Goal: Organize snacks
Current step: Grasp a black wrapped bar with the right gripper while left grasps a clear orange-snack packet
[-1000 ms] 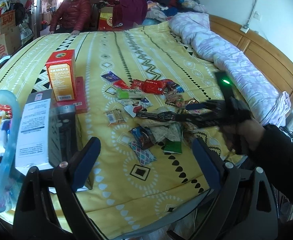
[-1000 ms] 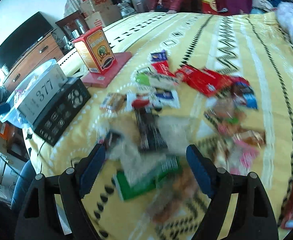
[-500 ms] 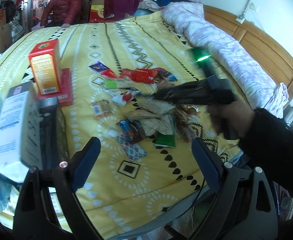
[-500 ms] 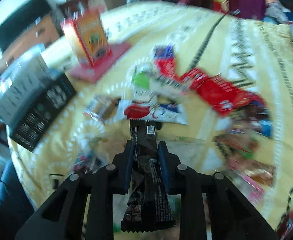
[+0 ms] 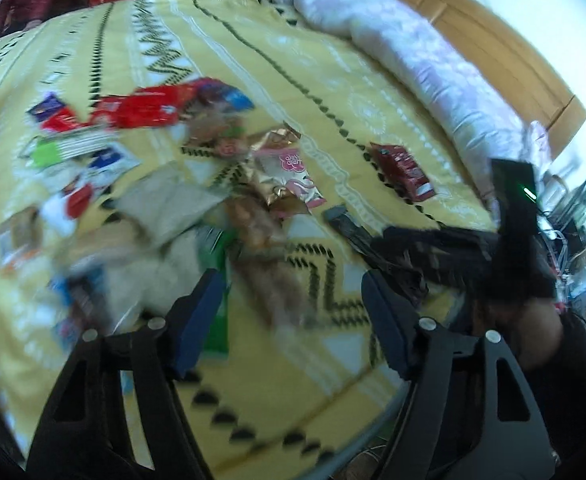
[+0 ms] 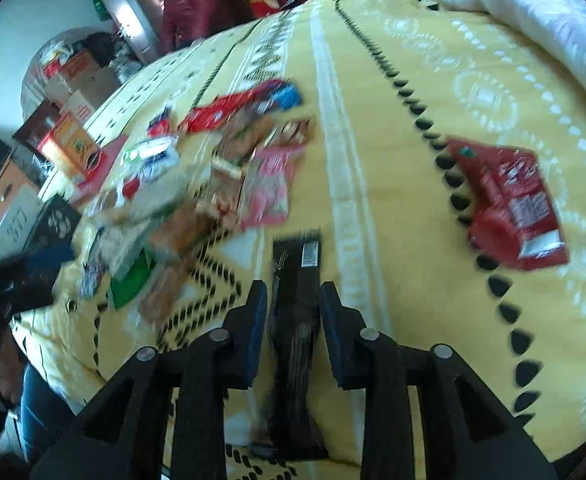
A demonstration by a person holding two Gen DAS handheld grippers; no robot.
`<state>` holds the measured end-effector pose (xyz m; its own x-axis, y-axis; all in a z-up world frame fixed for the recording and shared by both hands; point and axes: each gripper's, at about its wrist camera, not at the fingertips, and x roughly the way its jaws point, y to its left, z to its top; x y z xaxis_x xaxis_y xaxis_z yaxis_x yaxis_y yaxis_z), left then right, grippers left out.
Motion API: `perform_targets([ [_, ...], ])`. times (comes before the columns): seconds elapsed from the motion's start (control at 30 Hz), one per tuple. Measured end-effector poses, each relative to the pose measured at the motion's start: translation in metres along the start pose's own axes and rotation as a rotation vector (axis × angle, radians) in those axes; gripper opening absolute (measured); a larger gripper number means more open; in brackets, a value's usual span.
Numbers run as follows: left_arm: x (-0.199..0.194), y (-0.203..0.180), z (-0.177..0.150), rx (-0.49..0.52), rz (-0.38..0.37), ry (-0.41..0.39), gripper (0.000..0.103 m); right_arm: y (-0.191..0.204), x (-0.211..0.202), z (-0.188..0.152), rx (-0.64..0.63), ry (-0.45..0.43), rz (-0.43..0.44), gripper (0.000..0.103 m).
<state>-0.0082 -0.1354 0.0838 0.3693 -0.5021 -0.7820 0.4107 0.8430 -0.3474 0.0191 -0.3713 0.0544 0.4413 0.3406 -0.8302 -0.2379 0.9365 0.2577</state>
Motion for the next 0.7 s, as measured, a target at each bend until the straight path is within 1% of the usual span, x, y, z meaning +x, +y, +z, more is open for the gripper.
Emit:
perform_targets([
  [0.03, 0.009, -0.002, 0.005, 0.01, 0.007, 0.009, 0.072, 0.004, 0.004, -0.001, -0.006, 0.012, 0.0, 0.044],
  [0.1, 0.026, -0.005, 0.014, 0.029, 0.036, 0.025, 0.071, 0.007, 0.012, -0.003, -0.012, 0.036, 0.016, 0.053],
  [0.17, 0.035, -0.006, 0.018, 0.039, 0.06, 0.033, 0.069, 0.009, 0.015, -0.005, -0.039, 0.034, -0.019, 0.053],
  [0.2, 0.042, -0.007, 0.02, 0.042, 0.073, 0.04, 0.063, 0.007, 0.017, -0.006, -0.036, 0.035, -0.017, 0.053],
  [0.27, 0.056, -0.006, 0.022, 0.048, 0.107, 0.06, 0.055, -0.001, 0.02, -0.012, -0.024, 0.042, -0.013, 0.047],
  [0.3, 0.06, -0.005, 0.022, 0.049, 0.117, 0.065, 0.051, -0.004, 0.021, -0.014, -0.017, 0.04, -0.018, 0.04],
  [0.33, 0.065, -0.004, 0.022, 0.051, 0.125, 0.068, 0.048, -0.008, 0.021, -0.016, 0.0, 0.032, -0.016, 0.035],
  [0.4, 0.069, -0.003, 0.022, 0.059, 0.129, 0.062, 0.046, -0.013, 0.02, -0.019, 0.016, 0.014, -0.01, 0.03],
  [0.43, 0.069, -0.002, 0.021, 0.065, 0.134, 0.056, 0.046, -0.013, 0.018, -0.02, 0.016, 0.008, -0.01, 0.03],
  [0.47, 0.068, -0.002, 0.02, 0.066, 0.135, 0.051, 0.043, -0.012, 0.017, -0.02, 0.011, 0.001, -0.008, 0.03],
  [0.5, 0.063, -0.001, 0.019, 0.064, 0.142, 0.037, 0.038, -0.011, 0.015, -0.02, 0.01, -0.005, 0.0, 0.029],
  [0.6, 0.044, -0.006, 0.019, 0.082, 0.151, -0.022, 0.037, -0.006, 0.006, -0.021, 0.018, -0.045, 0.018, 0.029],
  [0.7, 0.02, -0.014, 0.016, 0.112, 0.131, -0.075, 0.036, 0.001, -0.009, -0.019, 0.022, -0.095, 0.03, 0.029],
])
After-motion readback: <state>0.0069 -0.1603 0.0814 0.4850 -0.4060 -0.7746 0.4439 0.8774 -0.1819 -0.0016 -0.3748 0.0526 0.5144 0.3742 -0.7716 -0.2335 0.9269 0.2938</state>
